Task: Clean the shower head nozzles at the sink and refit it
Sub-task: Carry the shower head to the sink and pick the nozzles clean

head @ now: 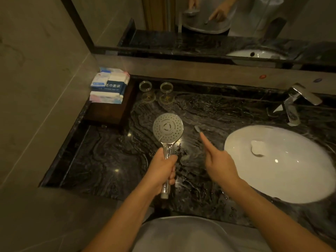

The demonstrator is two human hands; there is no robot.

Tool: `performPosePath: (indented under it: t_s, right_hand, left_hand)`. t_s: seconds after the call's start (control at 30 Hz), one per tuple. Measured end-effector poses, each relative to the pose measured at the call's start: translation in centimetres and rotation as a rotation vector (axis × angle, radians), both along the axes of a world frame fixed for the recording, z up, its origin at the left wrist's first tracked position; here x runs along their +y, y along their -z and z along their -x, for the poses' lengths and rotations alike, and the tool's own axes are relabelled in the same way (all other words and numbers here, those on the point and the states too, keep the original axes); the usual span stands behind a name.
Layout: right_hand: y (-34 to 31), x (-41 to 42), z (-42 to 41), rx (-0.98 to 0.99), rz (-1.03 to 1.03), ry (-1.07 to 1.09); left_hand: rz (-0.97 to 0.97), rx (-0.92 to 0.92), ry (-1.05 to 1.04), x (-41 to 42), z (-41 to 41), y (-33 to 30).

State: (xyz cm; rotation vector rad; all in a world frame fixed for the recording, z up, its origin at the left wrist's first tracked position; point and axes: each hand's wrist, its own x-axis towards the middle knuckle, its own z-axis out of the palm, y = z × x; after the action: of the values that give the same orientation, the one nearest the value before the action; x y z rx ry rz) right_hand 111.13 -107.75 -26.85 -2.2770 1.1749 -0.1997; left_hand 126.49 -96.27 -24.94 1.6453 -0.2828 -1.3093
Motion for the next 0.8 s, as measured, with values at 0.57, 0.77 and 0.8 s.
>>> performPosePath:
  t_s: [0.57, 0.77, 0.8]
  right_hand:
    - [0.9, 4.9, -2.1, -0.085, 0.020, -0.136]
    - [0.5, 3.4, -2.9, -0.109, 0.033, -0.040]
    - [0.8, 4.0, -2.5, -0.100, 0.024, -0.053]
  left_hand:
    - [-0.026, 0.041, -0.105, -0.3, 2.1, 0.9]
    - [0.001, 0.098, -0.094, -0.6, 3.6, 0.6]
    - [0.002, 0.098, -0.108, -0.7, 3.4, 0.6]
